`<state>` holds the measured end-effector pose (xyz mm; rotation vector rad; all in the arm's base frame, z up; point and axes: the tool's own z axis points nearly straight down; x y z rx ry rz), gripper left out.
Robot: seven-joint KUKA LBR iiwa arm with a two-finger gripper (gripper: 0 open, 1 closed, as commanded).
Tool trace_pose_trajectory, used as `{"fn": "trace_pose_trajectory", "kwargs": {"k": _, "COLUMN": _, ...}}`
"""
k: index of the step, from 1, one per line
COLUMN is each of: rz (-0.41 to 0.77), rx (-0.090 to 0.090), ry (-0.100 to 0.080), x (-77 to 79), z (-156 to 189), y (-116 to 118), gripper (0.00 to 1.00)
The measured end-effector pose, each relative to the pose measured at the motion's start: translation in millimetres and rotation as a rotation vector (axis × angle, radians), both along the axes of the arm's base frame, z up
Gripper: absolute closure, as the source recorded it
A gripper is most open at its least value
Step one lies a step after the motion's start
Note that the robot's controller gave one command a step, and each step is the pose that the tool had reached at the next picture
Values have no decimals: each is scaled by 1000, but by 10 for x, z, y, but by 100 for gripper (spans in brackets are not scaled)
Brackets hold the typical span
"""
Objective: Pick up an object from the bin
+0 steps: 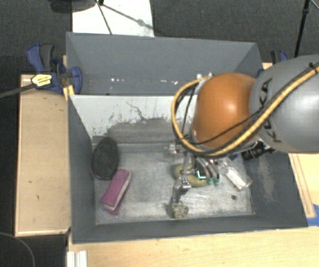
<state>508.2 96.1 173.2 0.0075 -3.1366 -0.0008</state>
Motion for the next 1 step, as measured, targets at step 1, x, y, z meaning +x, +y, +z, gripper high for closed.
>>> {"fn": "trace_pose_trajectory", "kwargs": {"k": 1, "rz": 53, "rx": -3, "ry": -3, "x": 325, "z": -571, "y": -575, "gripper": 0}}
